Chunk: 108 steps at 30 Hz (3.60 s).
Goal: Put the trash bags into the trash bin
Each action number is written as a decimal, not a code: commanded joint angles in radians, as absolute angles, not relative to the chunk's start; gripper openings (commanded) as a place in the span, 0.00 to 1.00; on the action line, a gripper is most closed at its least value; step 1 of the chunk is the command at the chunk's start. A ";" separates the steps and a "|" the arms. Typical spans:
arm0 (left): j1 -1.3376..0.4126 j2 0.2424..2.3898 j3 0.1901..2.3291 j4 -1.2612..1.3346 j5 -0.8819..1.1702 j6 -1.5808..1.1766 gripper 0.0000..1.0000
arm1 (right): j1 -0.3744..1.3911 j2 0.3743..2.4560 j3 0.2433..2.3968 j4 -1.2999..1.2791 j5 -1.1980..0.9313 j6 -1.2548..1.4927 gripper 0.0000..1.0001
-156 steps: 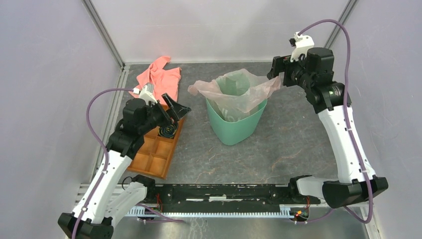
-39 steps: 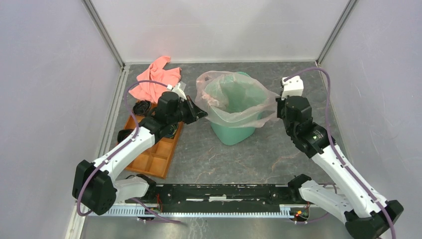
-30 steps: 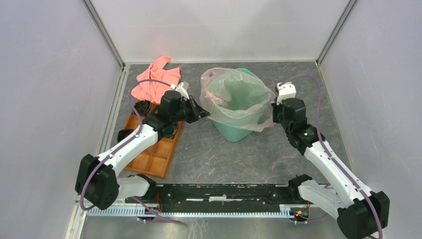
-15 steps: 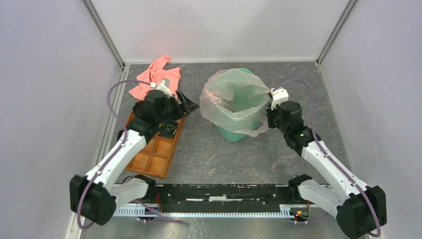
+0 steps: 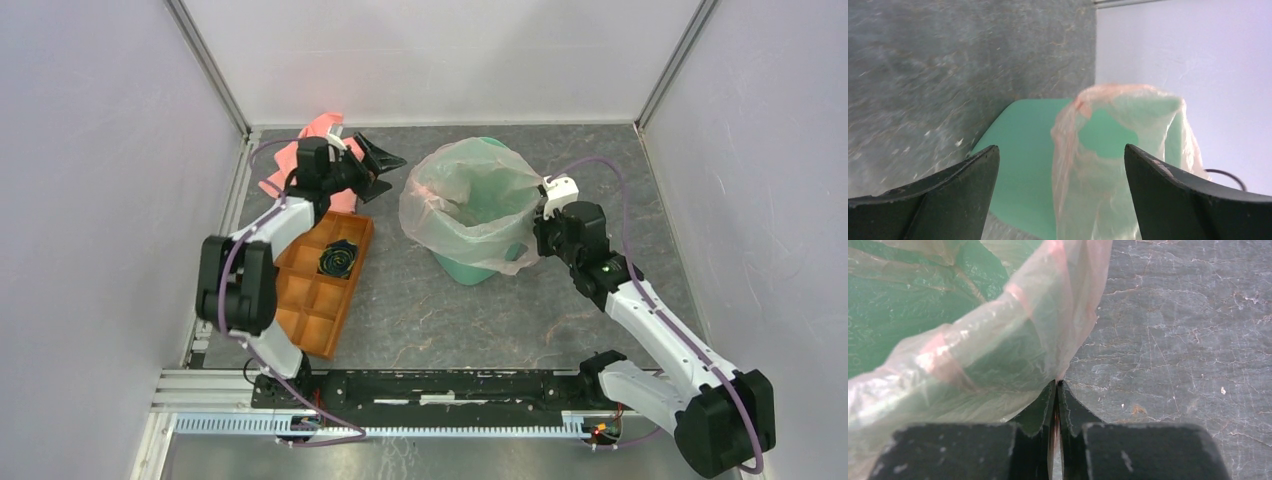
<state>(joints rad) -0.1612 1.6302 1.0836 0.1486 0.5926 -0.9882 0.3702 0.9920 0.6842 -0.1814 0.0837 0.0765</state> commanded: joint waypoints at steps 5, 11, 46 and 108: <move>-0.253 1.945 1.231 0.892 0.904 -1.454 1.00 | 0.364 1.011 0.729 -0.147 0.048 0.065 0.10; -0.308 2.106 1.179 1.431 0.875 -1.816 0.67 | 0.362 1.004 0.735 -0.156 0.048 0.048 0.10; -0.339 1.908 1.076 0.254 0.554 -1.004 0.02 | 0.256 1.046 0.595 -0.123 -0.111 0.143 0.22; -0.500 0.840 0.779 -0.349 0.361 -0.754 1.00 | 0.568 1.783 1.539 -0.675 0.043 -0.077 0.82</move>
